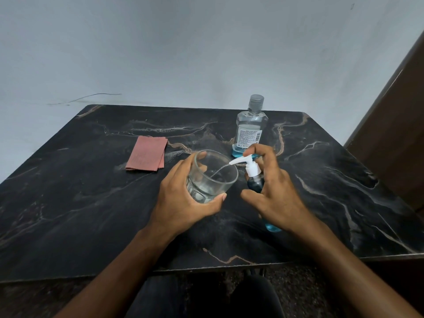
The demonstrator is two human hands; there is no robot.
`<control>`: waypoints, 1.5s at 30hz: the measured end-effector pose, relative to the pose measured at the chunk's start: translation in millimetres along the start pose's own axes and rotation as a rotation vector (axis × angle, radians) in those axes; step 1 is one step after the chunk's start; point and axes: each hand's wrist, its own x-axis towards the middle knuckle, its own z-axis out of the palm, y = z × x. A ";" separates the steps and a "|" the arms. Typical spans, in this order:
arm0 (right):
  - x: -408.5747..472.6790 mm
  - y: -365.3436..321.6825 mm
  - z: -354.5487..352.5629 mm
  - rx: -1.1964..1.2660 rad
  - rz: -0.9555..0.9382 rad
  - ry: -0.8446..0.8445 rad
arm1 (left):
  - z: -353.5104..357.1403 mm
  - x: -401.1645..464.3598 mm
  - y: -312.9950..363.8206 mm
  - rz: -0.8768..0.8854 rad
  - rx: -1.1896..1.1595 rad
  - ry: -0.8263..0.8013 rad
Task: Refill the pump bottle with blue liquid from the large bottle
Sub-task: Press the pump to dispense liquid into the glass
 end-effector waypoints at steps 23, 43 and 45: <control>0.8 -3.3 2.7 0.035 -0.021 0.034 | -0.2 0.3 0.2 0.004 -0.022 0.011; -0.4 -4.2 3.8 0.046 0.011 0.070 | 0.4 0.4 0.0 0.000 -0.014 0.013; 0.2 -6.0 4.0 0.043 0.021 0.064 | 0.0 0.4 0.2 -0.001 -0.020 0.014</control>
